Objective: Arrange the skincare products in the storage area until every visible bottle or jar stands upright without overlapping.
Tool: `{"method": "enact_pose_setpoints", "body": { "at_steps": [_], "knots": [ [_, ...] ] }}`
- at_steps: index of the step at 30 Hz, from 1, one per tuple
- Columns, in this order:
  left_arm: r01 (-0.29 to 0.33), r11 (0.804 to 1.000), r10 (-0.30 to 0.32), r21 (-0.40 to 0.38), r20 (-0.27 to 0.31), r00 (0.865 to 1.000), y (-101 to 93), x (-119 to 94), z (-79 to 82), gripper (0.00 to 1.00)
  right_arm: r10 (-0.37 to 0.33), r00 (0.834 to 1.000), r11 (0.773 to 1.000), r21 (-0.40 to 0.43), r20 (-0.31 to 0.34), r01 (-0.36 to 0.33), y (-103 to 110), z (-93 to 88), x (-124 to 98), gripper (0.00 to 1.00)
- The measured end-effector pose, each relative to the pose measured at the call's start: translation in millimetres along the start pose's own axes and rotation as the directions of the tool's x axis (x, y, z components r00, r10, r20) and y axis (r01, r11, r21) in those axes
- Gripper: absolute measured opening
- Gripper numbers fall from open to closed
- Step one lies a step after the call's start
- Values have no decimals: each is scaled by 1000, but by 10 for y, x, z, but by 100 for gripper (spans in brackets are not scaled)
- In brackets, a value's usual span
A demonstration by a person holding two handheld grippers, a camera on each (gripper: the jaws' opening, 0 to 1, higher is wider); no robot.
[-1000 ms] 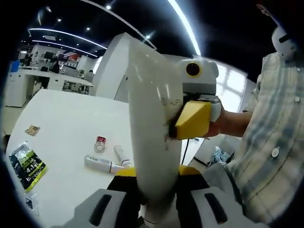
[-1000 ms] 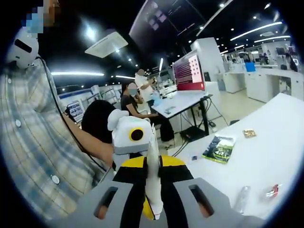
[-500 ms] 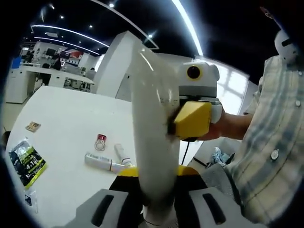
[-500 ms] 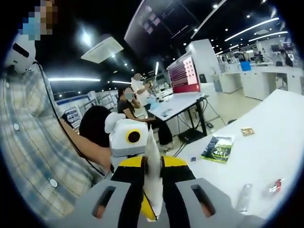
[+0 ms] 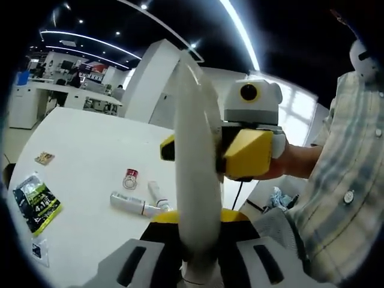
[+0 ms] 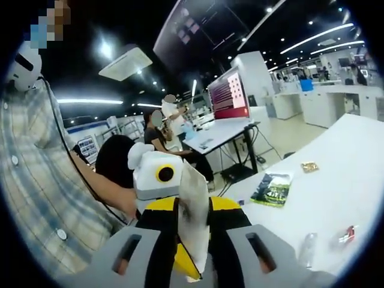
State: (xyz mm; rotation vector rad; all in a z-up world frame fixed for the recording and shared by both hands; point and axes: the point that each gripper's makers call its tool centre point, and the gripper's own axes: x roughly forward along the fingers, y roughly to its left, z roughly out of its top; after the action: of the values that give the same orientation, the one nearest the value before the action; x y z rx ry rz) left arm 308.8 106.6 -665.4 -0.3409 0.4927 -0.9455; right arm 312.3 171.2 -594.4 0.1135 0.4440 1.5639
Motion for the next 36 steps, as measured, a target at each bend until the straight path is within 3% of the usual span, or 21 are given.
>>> {"method": "enact_pose_setpoints", "body": {
  "at_steps": [22,29,36],
  "knots": [
    [-105,994,104,-35,-33,994,197,-24,-62,18,-138,990,990,21,3,138,-163,-37,113,27],
    [-131,990,129,-53,-32,991,242,-38,-58,18,-187,982,982,16,2,187,-205,-34,132,29],
    [-194,980,192,-45,-43,980,345,-64,-76,17,-267,963,963,32,-29,268,-272,-112,153,34]
  ]
}}
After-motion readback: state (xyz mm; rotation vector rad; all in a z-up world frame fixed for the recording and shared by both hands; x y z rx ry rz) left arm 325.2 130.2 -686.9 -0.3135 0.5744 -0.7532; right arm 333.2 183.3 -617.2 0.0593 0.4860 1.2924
